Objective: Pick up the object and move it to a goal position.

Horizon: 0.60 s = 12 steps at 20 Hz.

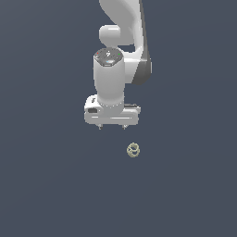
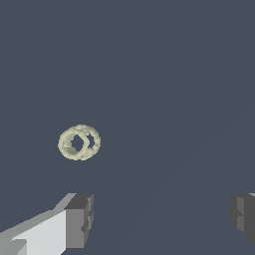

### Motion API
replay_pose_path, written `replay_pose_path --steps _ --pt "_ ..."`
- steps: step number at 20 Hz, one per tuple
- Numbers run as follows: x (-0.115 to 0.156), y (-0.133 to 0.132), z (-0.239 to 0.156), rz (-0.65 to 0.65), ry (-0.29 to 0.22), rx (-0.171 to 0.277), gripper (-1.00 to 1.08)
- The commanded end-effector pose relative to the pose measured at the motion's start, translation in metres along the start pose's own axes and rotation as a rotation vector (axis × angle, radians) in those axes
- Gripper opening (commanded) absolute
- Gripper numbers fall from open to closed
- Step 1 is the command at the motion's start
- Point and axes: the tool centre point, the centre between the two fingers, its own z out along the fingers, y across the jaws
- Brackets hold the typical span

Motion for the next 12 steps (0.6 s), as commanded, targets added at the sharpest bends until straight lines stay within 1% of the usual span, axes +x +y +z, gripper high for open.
replay_pose_path --steps 1,4,9,12 --pt "0.0 0.0 0.0 0.0 0.0 0.0 1.0" --pt "-0.002 -0.004 0.002 -0.013 -0.006 -0.001 1.0" --pt "-0.009 -0.02 0.013 -0.069 -0.032 -0.005 1.0" --pt "-0.01 -0.022 0.014 -0.076 -0.035 -0.005 1.0"
